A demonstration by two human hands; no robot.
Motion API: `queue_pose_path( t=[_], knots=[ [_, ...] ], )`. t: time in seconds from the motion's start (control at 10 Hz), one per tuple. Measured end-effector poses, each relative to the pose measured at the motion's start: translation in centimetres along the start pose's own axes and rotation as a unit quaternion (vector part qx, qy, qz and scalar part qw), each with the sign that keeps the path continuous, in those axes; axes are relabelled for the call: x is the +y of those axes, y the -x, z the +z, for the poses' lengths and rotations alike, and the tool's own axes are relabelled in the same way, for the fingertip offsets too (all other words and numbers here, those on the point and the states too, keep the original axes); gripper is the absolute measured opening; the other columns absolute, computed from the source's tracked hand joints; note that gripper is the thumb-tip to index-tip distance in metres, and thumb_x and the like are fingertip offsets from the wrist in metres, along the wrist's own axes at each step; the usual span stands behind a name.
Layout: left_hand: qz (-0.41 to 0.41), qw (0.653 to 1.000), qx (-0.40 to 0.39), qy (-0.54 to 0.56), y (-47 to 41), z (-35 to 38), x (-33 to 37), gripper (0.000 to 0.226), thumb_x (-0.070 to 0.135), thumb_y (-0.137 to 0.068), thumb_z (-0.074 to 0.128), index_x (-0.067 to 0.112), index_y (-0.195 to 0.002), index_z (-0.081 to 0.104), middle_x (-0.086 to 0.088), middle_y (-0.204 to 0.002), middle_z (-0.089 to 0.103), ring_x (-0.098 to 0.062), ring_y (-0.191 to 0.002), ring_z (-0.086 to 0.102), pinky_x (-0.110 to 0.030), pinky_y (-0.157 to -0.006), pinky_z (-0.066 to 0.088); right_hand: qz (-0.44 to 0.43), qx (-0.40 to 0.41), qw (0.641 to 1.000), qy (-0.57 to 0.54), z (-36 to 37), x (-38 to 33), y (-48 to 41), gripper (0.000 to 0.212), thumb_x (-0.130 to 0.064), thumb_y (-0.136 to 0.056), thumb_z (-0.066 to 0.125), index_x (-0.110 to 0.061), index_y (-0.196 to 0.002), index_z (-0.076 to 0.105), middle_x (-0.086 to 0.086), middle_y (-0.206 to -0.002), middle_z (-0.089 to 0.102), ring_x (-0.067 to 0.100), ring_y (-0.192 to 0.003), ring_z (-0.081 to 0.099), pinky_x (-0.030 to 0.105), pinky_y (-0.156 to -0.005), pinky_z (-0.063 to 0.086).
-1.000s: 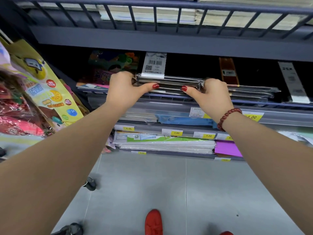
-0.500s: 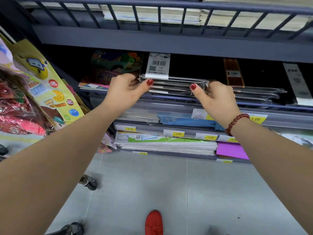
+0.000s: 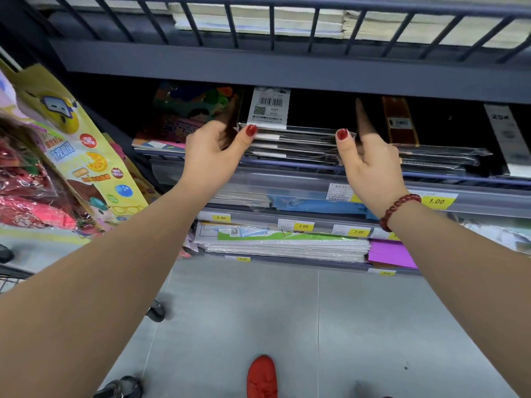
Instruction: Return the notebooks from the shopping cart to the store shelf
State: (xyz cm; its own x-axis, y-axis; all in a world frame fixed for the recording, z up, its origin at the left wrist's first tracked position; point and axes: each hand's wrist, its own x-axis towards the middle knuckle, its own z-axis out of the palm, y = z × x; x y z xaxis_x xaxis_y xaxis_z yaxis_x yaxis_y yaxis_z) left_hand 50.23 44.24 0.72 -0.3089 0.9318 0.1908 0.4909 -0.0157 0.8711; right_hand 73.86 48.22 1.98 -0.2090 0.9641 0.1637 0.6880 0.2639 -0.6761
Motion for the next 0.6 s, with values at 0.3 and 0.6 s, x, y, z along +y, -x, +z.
queue_pose_path(
  t=[0.3,0.6],
  knots=[
    [-0.002,1.0,0.02,0.001,0.3,0.7,0.7,0.051,0.038,-0.09,0.06,0.021,-0.052,0.03,0.015,-0.04,0.033,-0.003,-0.047,0.025,-0.02,-0.048,0.023,-0.016,0.026,0.999,0.02,0.1,0.2,-0.4,0.057,-0.041,-0.099,0.034,-0.021,-0.15,0.018,-0.005,-0.049,0.038,0.008,-0.045,0.037,0.013,-0.042,0.031],
    [0.017,0.995,-0.039,-0.095,1.8,-1.6,2.2,0.041,0.045,-0.085,0.061,0.007,-0.1,0.06,-0.014,-0.099,0.066,-0.024,-0.091,0.061,-0.043,-0.081,0.05,0.07,-0.051,0.993,-0.081,-1.9,-1.7,1.5,0.052,-0.033,-0.093,0.053,-0.01,-0.138,0.04,0.006,-0.127,0.057,0.015,-0.112,0.055,0.024,-0.088,0.044]
  ],
)
